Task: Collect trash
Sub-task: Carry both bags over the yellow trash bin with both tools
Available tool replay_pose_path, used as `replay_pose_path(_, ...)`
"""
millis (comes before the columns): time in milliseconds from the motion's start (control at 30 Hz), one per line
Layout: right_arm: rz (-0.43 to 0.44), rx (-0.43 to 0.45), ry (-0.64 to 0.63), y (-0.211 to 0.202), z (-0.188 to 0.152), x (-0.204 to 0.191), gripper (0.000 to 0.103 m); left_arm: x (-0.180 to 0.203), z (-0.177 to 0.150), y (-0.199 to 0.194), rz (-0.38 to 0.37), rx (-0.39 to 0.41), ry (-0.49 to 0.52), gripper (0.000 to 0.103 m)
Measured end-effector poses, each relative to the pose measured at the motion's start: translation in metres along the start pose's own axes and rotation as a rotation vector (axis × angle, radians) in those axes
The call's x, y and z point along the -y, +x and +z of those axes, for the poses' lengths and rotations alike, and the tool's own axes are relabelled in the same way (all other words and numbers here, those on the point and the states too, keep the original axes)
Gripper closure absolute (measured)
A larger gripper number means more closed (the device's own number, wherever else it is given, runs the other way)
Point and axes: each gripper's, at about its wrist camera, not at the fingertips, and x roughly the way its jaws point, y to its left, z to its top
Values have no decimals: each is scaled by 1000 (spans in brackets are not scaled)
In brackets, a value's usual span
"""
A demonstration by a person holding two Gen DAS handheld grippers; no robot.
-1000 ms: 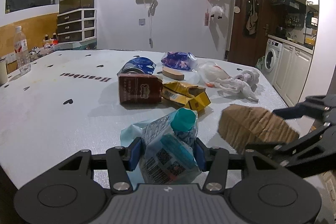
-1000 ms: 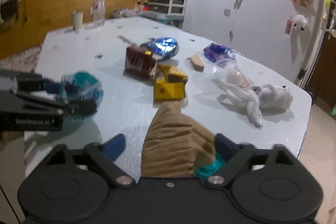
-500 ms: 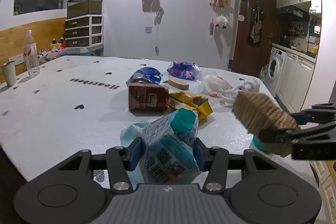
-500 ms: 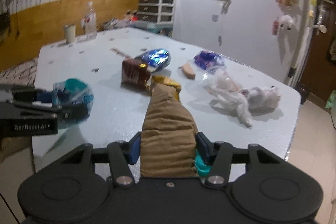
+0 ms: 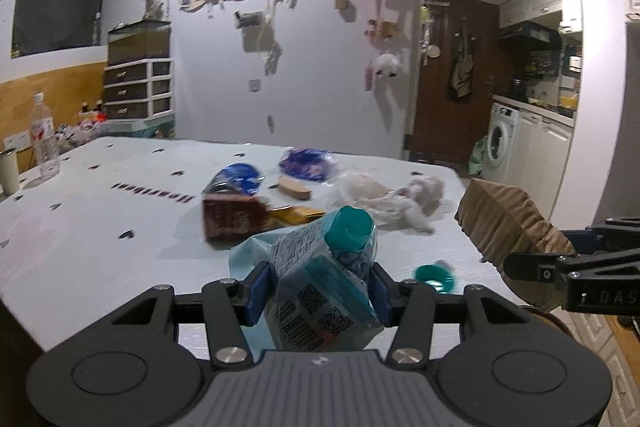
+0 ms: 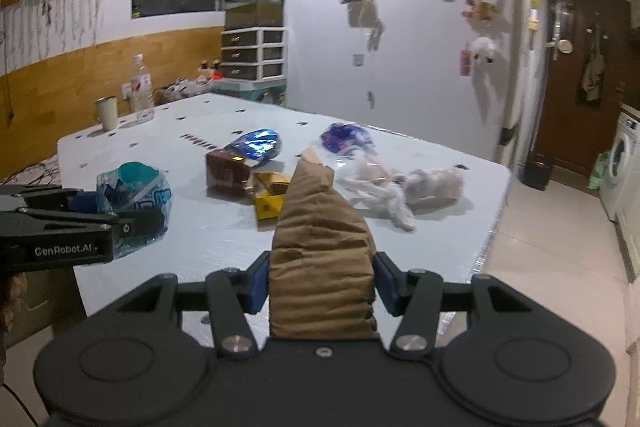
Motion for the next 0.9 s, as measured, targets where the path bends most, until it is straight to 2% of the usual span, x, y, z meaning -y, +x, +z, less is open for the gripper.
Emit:
replay_pose_path(500,-182,34,120,-82,-43,75,49,101,-4,-4,-164,17,80,51)
replay_pose_path(900,-304,-5,218,-112,-87,143,49,188,-13,28,-294,-29,145,51)
